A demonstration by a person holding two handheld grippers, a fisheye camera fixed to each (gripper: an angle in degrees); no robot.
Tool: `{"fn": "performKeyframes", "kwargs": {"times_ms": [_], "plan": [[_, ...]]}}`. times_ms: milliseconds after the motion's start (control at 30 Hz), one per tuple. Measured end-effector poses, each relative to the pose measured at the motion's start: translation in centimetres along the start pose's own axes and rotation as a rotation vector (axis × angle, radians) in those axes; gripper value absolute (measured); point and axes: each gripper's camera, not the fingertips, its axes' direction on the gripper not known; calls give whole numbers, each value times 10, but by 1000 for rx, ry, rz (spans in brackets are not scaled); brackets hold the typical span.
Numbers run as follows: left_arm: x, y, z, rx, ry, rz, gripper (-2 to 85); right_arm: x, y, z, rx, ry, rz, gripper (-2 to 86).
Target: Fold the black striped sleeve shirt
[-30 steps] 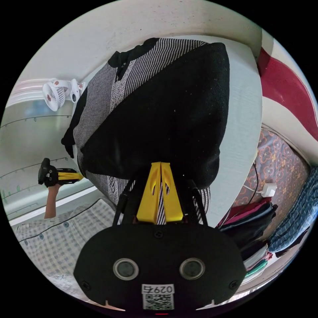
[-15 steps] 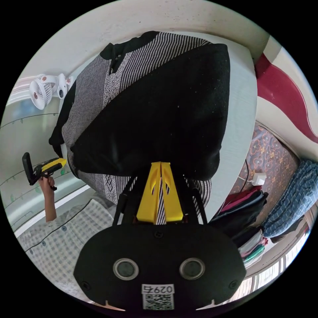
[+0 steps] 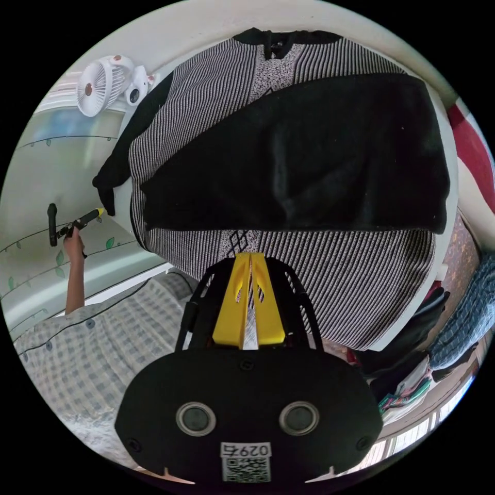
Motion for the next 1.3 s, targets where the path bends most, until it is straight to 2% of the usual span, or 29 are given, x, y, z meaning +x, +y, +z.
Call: {"fn": "performKeyframes", "kwargs": {"times_ms": [200, 333, 400, 600, 667, 733, 800, 867, 933, 1000, 1100, 1233, 1300], "plan": [[23, -7, 12, -51, -68, 57, 12, -18, 19, 2, 25, 14, 15, -5], [37, 19, -46, 99, -134, 48, -7, -8, 43, -4, 87, -62, 89, -5], [50, 34, -80, 176, -98, 120, -9, 0, 53, -8, 122, -119, 122, -5], [175, 74, -184, 436, -92, 598, -10, 26, 81, -25, 219, -253, 196, -5], [260, 85, -211, 562, -125, 822, -9, 35, 88, -36, 236, -247, 199, -4], [330, 96, -218, 611, -103, 1011, -8, 44, 94, -45, 249, -225, 218, -4], [400, 111, -211, 534, 1, 1229, -6, 55, 103, -56, 271, -208, 237, -3], [465, 130, -190, 358, 166, 1445, -2, 70, 119, -71, 287, -179, 262, 0], [486, 136, -174, 277, 203, 1465, 6, 82, 136, -81, 299, -154, 277, 6], [485, 133, -160, 268, 229, 1386, 26, 93, 152, -89, 305, -134, 298, 19], [458, 112, -126, 185, 246, 1200, 67, 110, 167, -91, 281, -132, 340, 62], [411, 75, -66, -70, 254, 995, 94, 125, 162, -84, 239, -153, 344, 100], [391, 65, -52, -102, 263, 905, 97, 128, 155, -88, 264, -136, 331, 110]]}}
